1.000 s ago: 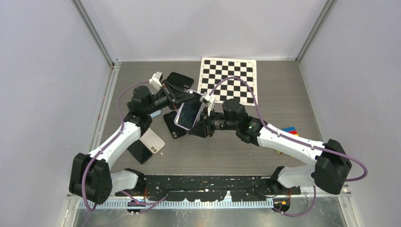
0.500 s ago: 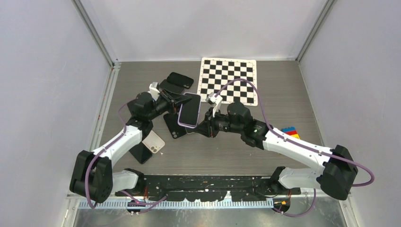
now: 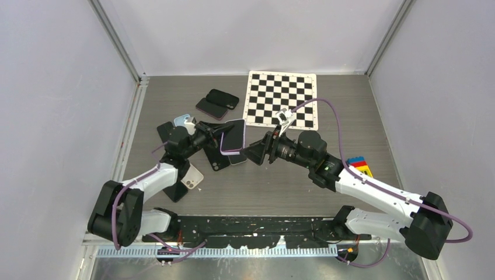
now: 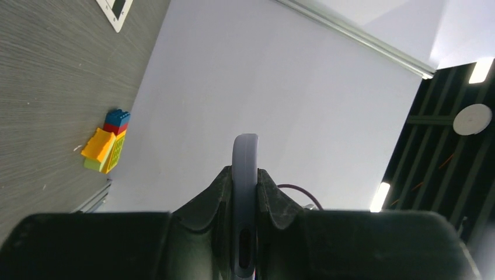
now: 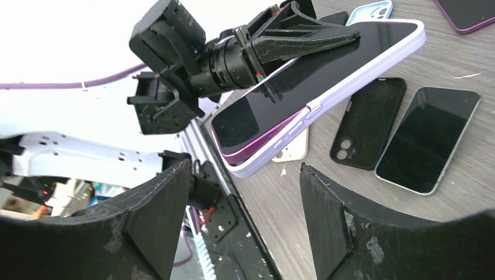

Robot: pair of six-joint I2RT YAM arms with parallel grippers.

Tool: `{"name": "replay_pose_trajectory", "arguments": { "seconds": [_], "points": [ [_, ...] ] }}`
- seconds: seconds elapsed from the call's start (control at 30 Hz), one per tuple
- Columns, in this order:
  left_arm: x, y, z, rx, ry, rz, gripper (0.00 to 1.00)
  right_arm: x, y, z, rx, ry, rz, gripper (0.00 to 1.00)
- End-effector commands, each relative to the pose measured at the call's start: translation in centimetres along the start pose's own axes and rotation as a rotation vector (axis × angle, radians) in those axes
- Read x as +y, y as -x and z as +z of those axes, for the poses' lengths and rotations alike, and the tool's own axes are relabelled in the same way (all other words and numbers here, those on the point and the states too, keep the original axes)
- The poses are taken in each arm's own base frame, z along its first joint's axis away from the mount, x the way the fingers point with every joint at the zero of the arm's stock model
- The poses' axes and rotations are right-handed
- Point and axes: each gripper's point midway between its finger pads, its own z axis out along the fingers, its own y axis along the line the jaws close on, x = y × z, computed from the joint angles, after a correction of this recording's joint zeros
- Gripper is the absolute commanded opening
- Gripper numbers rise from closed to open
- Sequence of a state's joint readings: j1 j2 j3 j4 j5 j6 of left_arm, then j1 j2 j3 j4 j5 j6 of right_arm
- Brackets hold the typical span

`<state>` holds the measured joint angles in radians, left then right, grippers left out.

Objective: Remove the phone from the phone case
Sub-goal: Remove the phone case from the phone.

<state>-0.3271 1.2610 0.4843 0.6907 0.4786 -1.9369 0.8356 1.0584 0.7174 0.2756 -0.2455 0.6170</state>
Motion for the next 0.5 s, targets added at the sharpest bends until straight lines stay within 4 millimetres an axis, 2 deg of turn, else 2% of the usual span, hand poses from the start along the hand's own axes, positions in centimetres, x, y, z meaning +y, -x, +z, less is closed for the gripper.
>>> {"name": "replay_pose_trajectory", "arguments": {
  "seconds": [0.0,0.23,0.37,0.47],
  "points": [
    [-3.9,-1.0,-1.0,0.005,-0.139,-0.015,0.0,1.0,2.1,0.5,-0.099,0.021,0.122,0.74],
    [-3.6,-0.5,-2.0,-0.062,-0.116,-0.031,0.0,1.0,1.1,1.3,-0.071,0.06,0.115,0.65],
    [-3.6,-0.4,-2.1,-0.073,-0.112,-0.013,0.0,1.5,1.1,1.3,-0.066,0.089,0.128,0.66],
    [-3.9,-0.6,-2.0,-0.076,-0.117,0.037,0.0,2.2,2.0,0.6,-0.1,0.102,0.132,0.66]
  ]
}}
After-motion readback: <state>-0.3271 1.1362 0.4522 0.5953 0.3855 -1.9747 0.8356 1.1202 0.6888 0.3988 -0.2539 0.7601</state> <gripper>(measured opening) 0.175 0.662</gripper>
